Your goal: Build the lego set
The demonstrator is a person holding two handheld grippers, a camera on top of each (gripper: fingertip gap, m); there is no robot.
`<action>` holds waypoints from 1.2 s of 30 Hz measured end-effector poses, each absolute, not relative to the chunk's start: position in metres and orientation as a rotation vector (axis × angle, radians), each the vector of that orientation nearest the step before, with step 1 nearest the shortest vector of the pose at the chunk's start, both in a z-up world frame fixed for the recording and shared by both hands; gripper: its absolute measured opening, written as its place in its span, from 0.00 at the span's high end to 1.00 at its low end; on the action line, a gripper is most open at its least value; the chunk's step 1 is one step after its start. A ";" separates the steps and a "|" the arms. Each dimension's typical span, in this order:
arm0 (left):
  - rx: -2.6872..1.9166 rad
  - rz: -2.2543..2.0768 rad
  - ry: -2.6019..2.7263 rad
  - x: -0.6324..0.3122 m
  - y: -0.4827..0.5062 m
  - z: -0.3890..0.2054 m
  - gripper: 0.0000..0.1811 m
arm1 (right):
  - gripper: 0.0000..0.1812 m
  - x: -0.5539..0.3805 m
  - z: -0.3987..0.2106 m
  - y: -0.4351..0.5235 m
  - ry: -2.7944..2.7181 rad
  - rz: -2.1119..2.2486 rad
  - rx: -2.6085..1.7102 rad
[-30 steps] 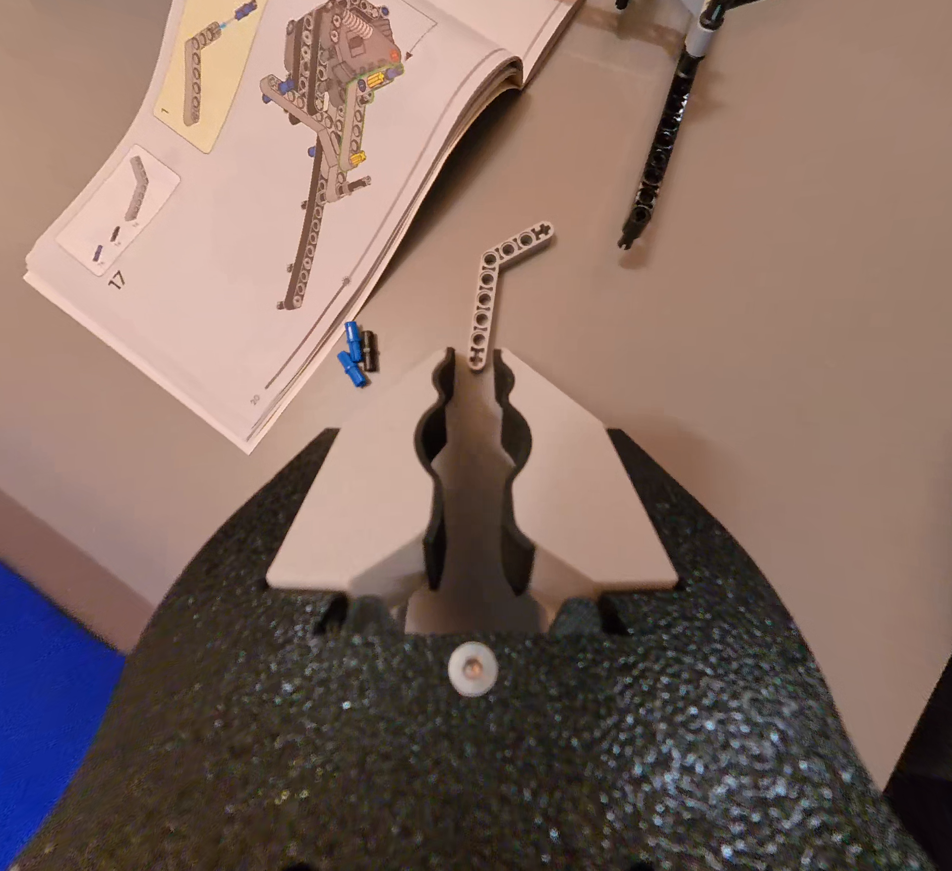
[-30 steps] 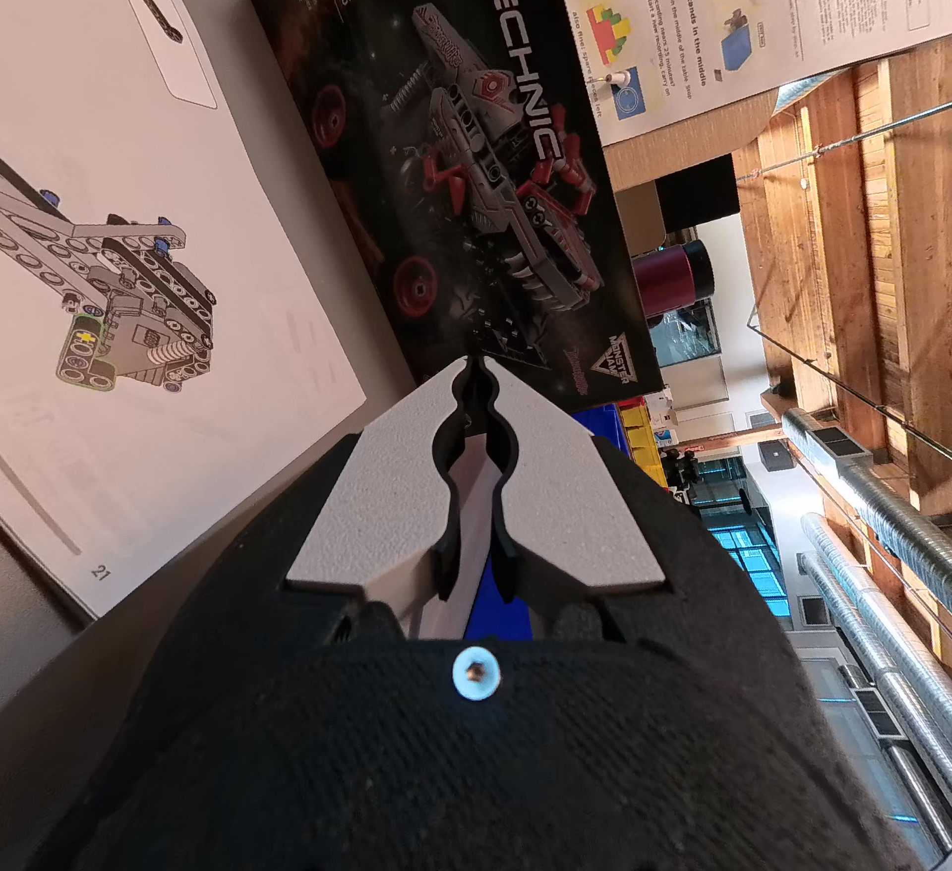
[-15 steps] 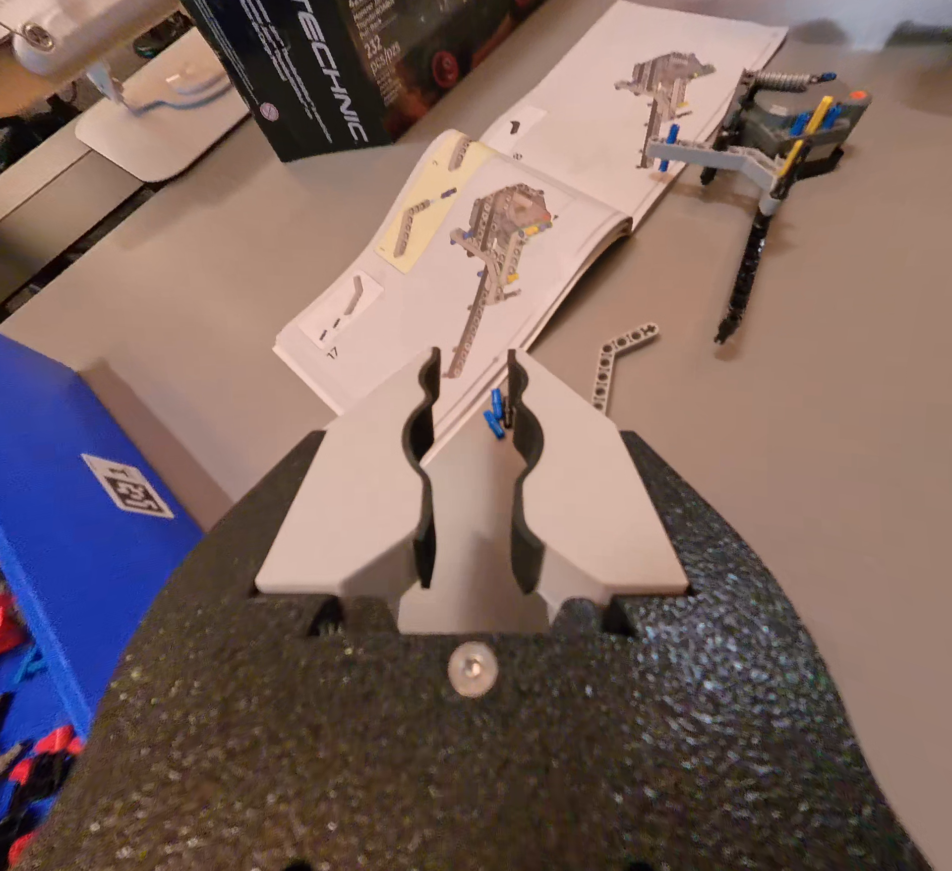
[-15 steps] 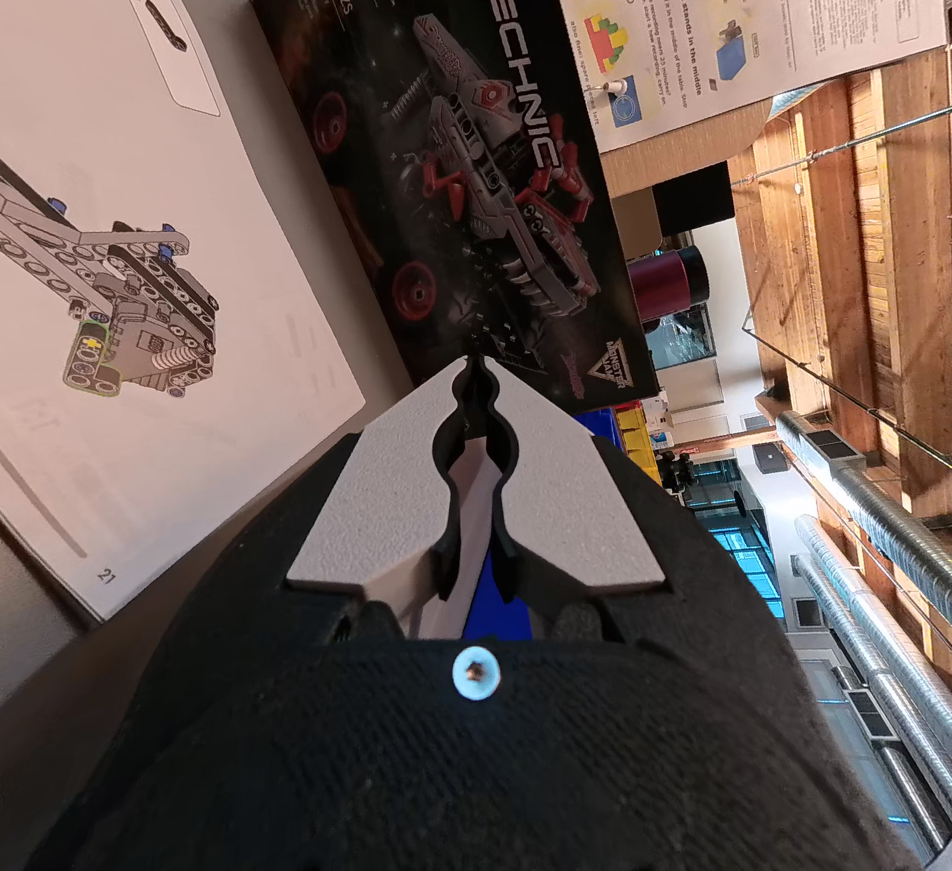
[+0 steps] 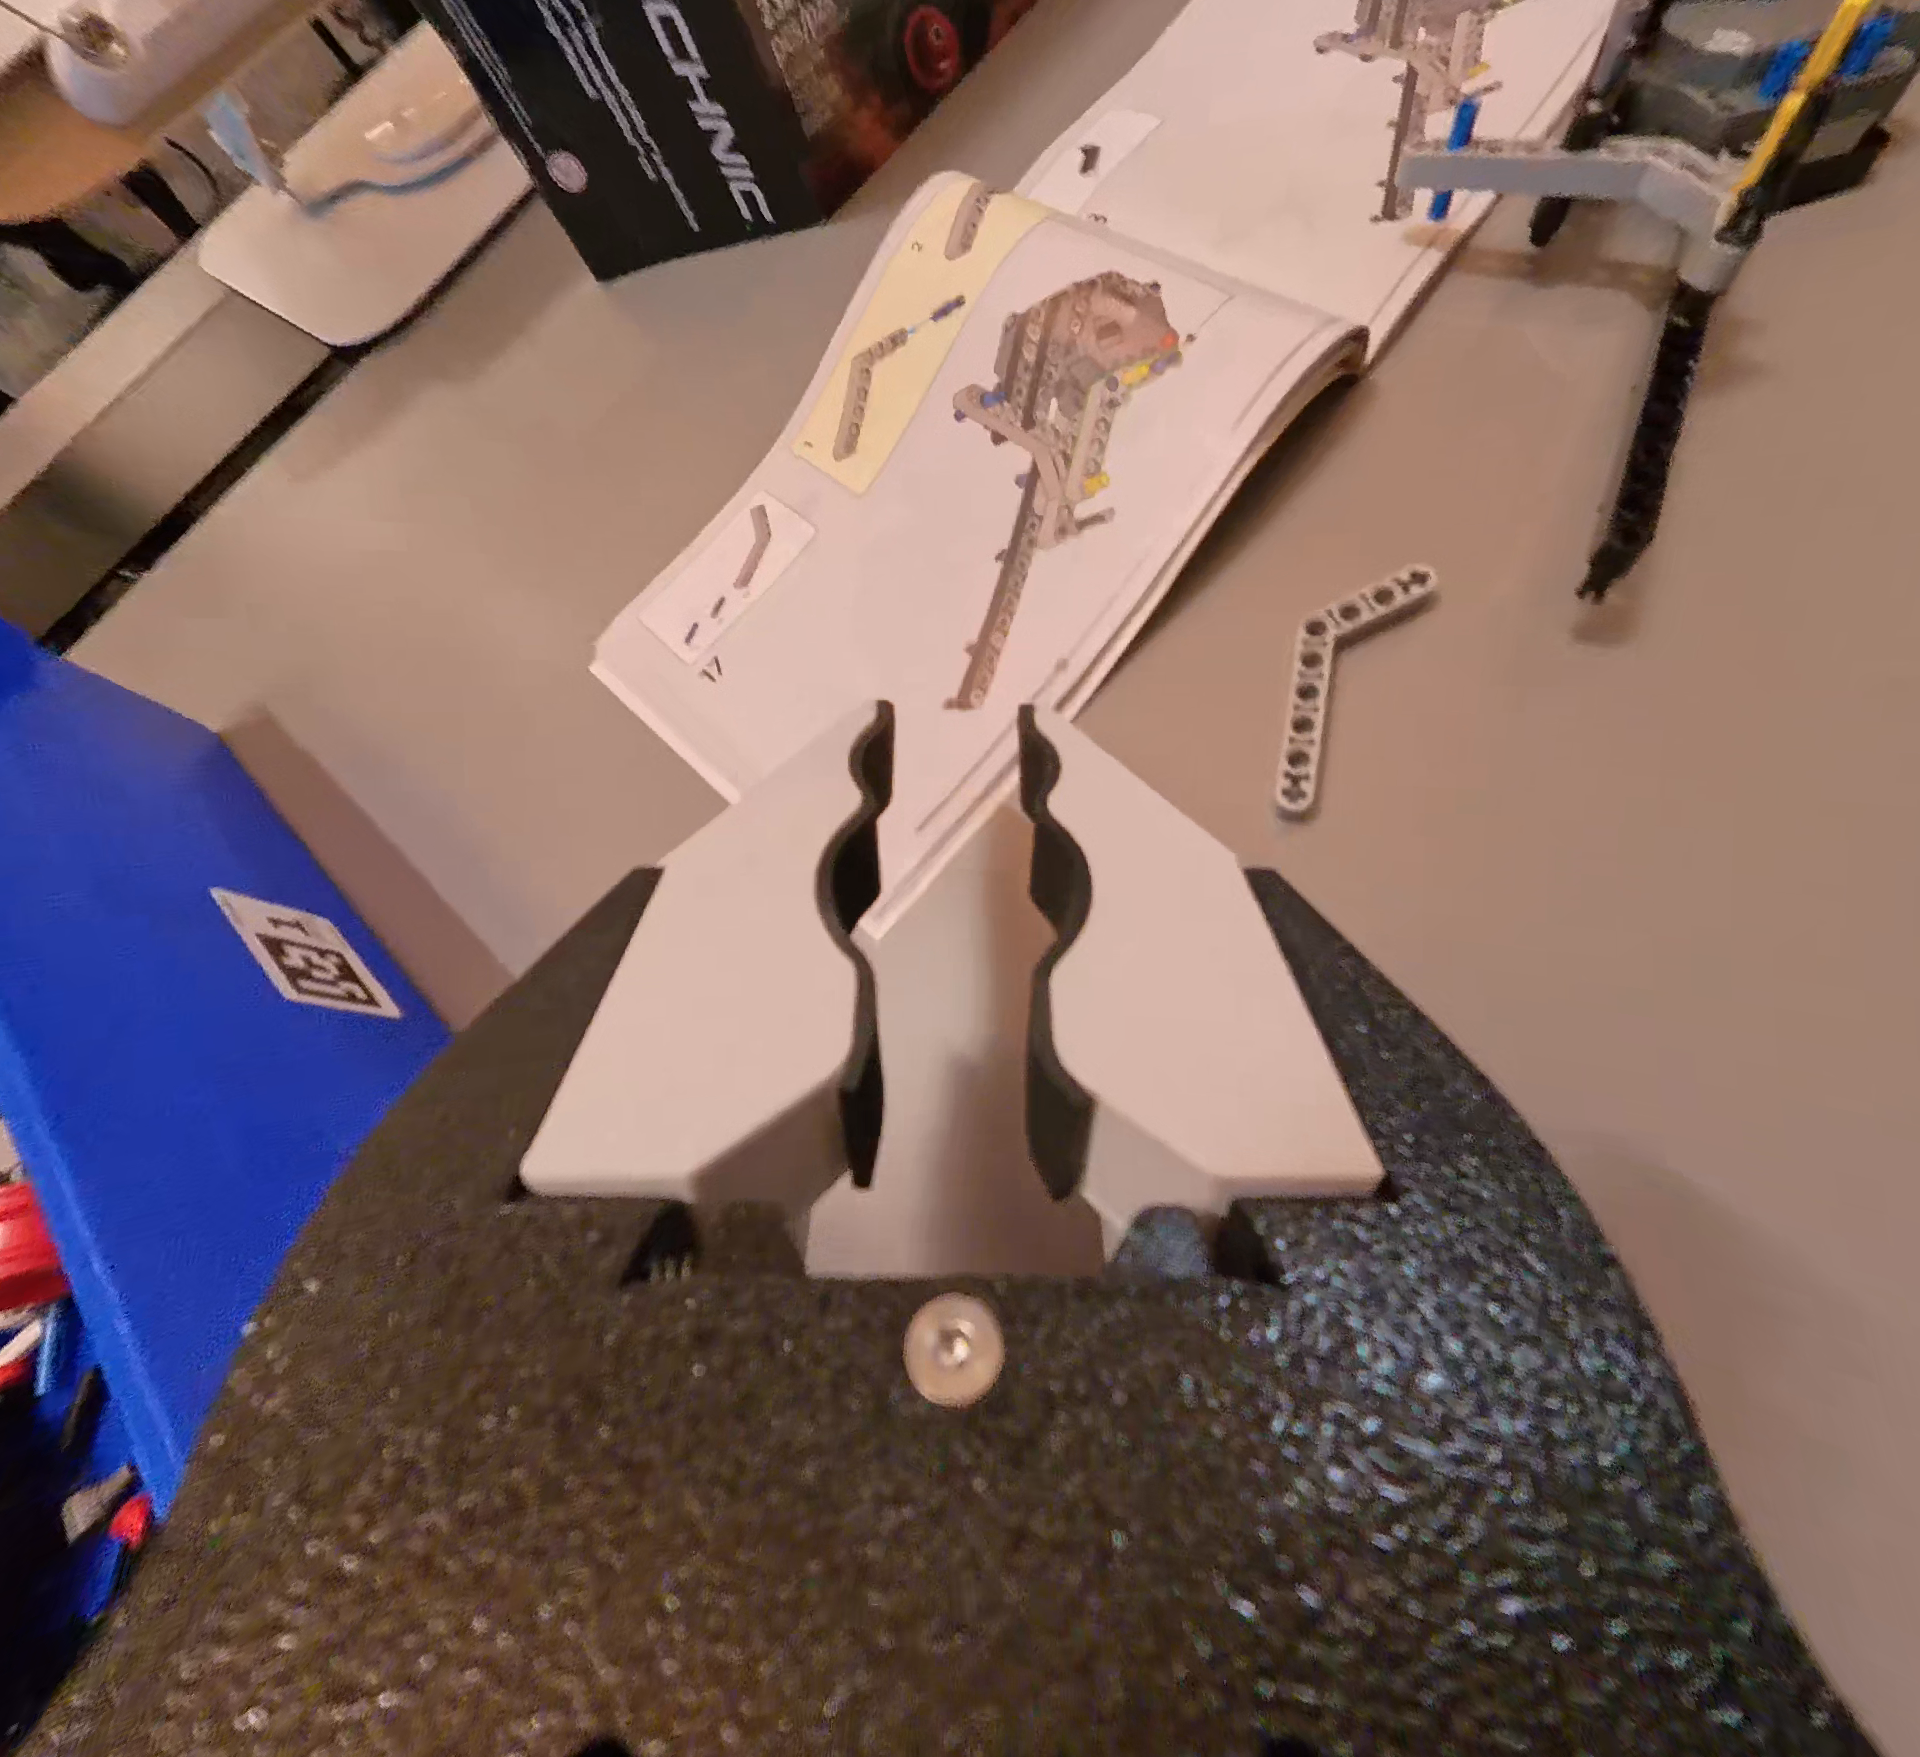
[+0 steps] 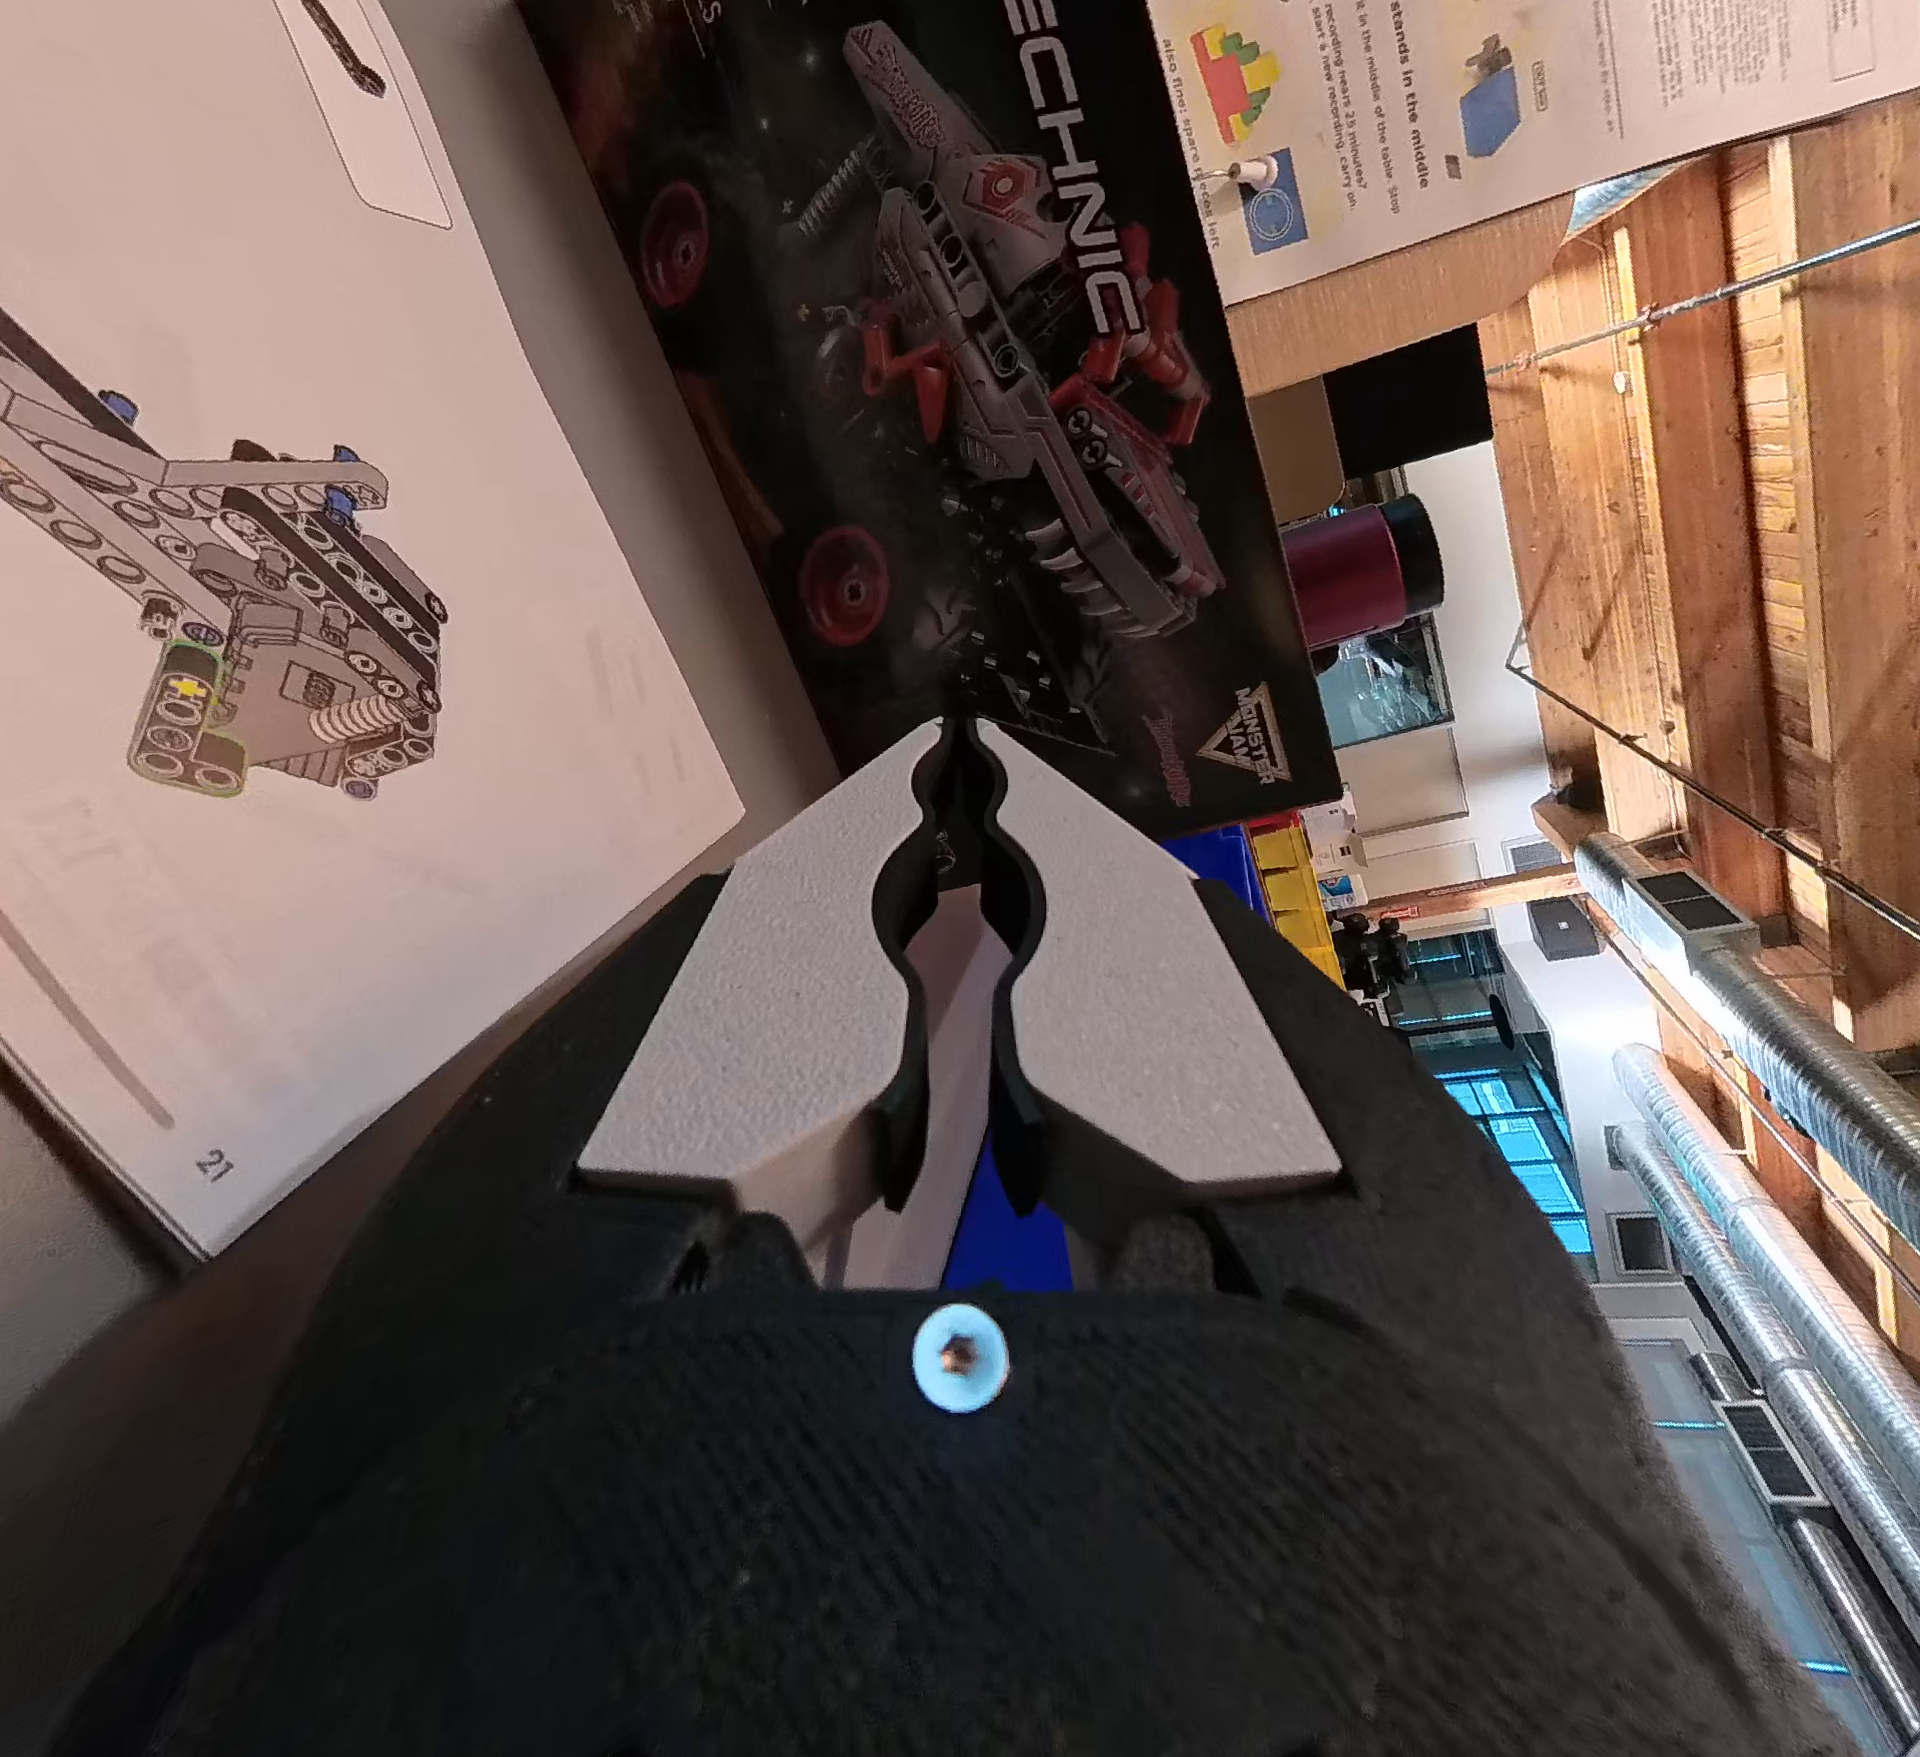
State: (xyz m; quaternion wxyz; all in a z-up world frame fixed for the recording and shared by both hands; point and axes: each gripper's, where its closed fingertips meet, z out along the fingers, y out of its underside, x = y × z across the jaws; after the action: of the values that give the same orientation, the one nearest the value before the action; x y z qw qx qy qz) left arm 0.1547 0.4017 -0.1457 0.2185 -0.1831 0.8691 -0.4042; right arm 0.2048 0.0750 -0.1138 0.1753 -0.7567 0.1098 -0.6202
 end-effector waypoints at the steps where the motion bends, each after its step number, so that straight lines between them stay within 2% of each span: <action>1: -0.503 -1.097 2.424 0.153 0.405 -0.148 0.89 | 1.00 0.205 -0.114 0.075 0.312 -1.757 -2.145; 7: -0.489 -0.927 2.523 0.143 0.424 -0.163 0.90 | 1.00 0.206 -0.116 0.072 0.323 -1.756 -2.152; 19: -0.624 -1.035 2.649 0.129 0.410 -0.179 0.90 | 1.00 0.206 -0.119 0.073 0.323 -1.743 -2.164; 26: -0.645 -0.982 2.663 0.132 0.403 -0.187 0.94 | 1.00 0.206 -0.120 0.072 0.318 -1.742 -2.171; 36: -0.642 -1.041 2.605 0.142 0.394 -0.170 0.95 | 1.00 0.206 -0.119 0.071 0.315 -1.745 -2.175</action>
State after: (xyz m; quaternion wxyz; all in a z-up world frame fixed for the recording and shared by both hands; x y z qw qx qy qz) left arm 0.1415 0.3944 -0.1696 0.1315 -0.2213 0.8973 -0.3586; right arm 0.2058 0.0711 -0.1190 0.1668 -0.7642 0.1106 -0.6132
